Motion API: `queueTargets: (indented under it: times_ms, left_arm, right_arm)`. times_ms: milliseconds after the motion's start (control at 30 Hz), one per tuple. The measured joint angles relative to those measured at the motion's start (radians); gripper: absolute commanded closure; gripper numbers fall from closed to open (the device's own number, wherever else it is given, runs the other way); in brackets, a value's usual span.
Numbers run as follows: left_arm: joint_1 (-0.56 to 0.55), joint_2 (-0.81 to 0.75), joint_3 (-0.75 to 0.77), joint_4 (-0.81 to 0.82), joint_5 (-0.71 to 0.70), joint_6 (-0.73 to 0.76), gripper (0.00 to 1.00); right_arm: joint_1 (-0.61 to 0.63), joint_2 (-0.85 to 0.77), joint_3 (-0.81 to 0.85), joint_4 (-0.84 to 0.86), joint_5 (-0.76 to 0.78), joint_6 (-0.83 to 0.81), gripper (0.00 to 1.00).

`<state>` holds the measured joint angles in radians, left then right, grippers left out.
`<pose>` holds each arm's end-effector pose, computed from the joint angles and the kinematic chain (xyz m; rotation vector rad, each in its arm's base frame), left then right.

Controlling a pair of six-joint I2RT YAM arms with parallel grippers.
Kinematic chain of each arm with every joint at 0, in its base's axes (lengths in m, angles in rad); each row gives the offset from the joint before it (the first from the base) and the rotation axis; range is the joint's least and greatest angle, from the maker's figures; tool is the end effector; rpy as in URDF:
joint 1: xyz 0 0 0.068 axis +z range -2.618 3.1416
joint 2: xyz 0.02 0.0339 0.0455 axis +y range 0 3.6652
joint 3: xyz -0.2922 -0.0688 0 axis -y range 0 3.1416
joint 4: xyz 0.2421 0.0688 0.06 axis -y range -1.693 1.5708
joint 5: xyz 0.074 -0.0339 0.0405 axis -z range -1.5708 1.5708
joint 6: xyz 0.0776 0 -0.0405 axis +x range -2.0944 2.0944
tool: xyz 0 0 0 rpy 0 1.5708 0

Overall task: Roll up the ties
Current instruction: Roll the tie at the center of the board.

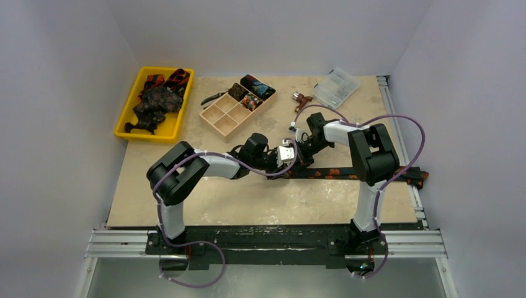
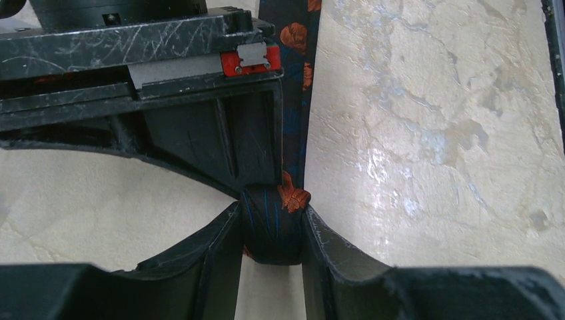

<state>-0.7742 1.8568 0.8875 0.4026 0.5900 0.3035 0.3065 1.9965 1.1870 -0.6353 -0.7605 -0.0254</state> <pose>0.2599 -0.3145 0.1538 1.4002 1.6485 -0.9035 0.3342 0.1619 0.1166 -0.5512 2.8484 1.1735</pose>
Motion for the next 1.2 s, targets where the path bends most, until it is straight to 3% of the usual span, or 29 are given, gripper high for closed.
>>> queueTargets:
  times_ms: [267, 500, 833, 1000, 1200]
  left_arm:
    - [-0.005, 0.083, 0.036, 0.053, -0.004, -0.031, 0.65]
    - [-0.009, 0.101, 0.032, 0.061, -0.021, 0.009, 0.72]
    - [-0.025, 0.072, 0.033, -0.009, -0.079, 0.078, 0.77]
    - [-0.025, 0.069, 0.057, -0.060, -0.100, 0.081, 0.77]
    - [-0.025, 0.069, 0.078, -0.100, -0.113, 0.074, 0.77]
  right_arm:
    - [-0.015, 0.001, 0.000, 0.000, -0.002, 0.007, 1.00]
    - [-0.015, 0.001, 0.000, 0.003, -0.013, 0.007, 1.00]
    - [-0.031, -0.014, 0.011, -0.039, -0.012, -0.026, 0.82]
    - [-0.090, -0.063, 0.011, -0.089, -0.017, -0.054, 0.62]
    - [-0.090, -0.100, -0.003, -0.076, -0.071, -0.034, 0.62]
